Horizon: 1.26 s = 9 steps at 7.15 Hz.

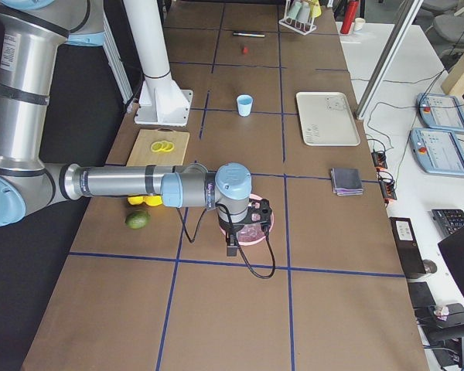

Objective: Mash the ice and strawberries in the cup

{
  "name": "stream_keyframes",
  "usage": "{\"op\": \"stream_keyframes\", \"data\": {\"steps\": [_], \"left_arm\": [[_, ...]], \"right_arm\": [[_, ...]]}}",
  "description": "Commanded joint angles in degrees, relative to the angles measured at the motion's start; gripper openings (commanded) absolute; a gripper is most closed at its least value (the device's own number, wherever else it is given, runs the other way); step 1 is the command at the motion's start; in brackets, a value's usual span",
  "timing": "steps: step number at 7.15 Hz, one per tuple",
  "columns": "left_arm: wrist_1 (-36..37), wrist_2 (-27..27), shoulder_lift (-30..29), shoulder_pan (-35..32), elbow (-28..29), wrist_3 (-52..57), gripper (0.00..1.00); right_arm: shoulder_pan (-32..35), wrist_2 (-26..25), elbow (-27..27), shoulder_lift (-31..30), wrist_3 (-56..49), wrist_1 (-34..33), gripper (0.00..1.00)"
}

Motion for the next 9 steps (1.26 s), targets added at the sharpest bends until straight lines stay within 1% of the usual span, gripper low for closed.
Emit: {"op": "stream_keyframes", "data": {"steps": [1,5,7,8,9], "left_arm": [[-1.3,-0.1,0.2,0.0,-0.3,1.3,1.00],[-1.5,-0.1,0.5,0.1,-0.6,1.5,1.00],[-1.5,-0.2,1.7,0.1,-1.7,1.5,1.00],[-1.6,-0.2,1.8,0.0,-1.8,1.6,1.00],[-1.6,-0.2,1.8,0.0,-1.8,1.4,1.00]], "right_arm": [[0.0,0.1,0.1,0.0,0.0,-0.1,1.00],[0.0,0.1,0.1,-0.3,-0.5,0.4,1.00],[0.0,1.6,0.3,-0.5,-0.5,0.8,1.00],[-1.2,2.5,0.6,-0.4,-0.8,1.4,1.00],[-3.3,3.1,0.7,-0.6,1.1,3.6,1.00]]}}
